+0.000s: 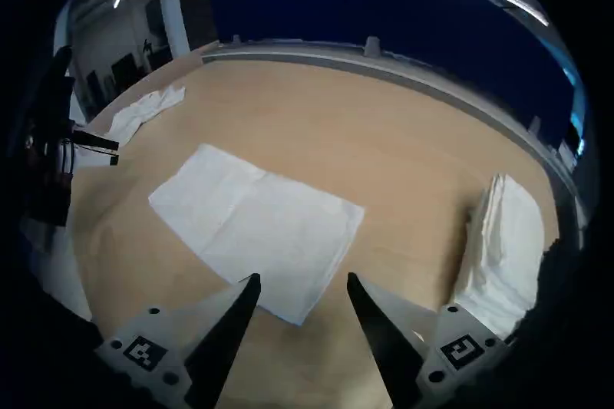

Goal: Fold towel

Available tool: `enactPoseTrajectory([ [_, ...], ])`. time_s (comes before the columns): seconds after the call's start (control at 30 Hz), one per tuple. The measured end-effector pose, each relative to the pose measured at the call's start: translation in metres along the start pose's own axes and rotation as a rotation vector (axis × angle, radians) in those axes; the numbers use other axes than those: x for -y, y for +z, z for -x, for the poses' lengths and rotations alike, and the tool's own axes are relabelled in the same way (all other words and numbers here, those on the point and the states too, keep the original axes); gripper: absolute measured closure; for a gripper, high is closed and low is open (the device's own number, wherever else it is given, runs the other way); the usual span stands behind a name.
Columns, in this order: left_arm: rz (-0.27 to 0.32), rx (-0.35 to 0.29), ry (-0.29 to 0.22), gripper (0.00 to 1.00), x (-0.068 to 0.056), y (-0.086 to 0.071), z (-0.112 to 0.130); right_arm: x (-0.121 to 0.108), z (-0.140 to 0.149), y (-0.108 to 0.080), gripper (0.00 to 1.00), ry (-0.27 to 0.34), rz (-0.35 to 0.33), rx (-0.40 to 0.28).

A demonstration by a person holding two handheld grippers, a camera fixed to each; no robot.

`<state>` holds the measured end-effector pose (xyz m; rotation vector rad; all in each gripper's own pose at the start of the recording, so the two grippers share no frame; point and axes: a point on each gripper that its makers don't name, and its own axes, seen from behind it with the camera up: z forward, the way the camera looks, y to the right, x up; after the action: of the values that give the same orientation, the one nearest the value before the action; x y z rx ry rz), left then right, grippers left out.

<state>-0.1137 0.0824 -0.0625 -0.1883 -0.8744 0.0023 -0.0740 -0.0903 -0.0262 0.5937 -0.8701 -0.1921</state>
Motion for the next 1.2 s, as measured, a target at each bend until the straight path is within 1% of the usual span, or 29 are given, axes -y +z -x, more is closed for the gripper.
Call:
enactPoseTrajectory([
  [0.17, -0.033, -0.008, -0.032, 0.06, 0.005, -0.017, 0.017, 0.007, 0.008, -0.002, 0.13, -0.052, -0.039, 0.02],
  [0.27, -0.052, -0.011, -0.037, 0.06, 0.008, -0.029, 0.026, 0.008, 0.016, -0.002, 0.13, -0.09, -0.054, 0.043],
  [0.47, -0.092, 0.011, -0.058, 0.06, 0.016, -0.047, 0.055, 0.007, 0.037, 0.003, 0.14, -0.152, -0.08, 0.088],
  [0.57, -0.096, 0.021, -0.078, 0.06, 0.016, -0.058, 0.067, 0.009, 0.046, 0.006, 0.16, -0.166, -0.099, 0.104],
  [0.67, -0.102, 0.028, -0.094, 0.06, 0.017, -0.067, 0.077, 0.007, 0.052, 0.01, 0.23, -0.169, -0.1, 0.112],
  [0.77, -0.119, 0.036, -0.105, 0.06, 0.022, -0.07, 0.086, 0.006, 0.055, 0.012, 0.31, -0.168, -0.101, 0.114],
  [0.87, -0.126, 0.041, -0.107, 0.06, 0.025, -0.073, 0.091, 0.006, 0.056, 0.014, 0.42, -0.169, -0.105, 0.115],
  [0.9, -0.123, 0.041, -0.106, 0.06, 0.024, -0.074, 0.091, 0.005, 0.056, 0.014, 0.45, -0.17, -0.103, 0.116],
  [1.03, -0.115, 0.041, -0.1, 0.06, 0.021, -0.078, 0.091, 0.003, 0.058, 0.016, 0.64, -0.181, -0.094, 0.12],
  [1.1, -0.117, 0.041, -0.098, 0.06, 0.022, -0.079, 0.092, 0.002, 0.06, 0.016, 0.68, -0.187, -0.09, 0.122],
  [1.2, -0.124, 0.043, -0.1, 0.06, 0.025, -0.078, 0.094, 0.002, 0.063, 0.017, 0.7, -0.195, -0.089, 0.128],
])
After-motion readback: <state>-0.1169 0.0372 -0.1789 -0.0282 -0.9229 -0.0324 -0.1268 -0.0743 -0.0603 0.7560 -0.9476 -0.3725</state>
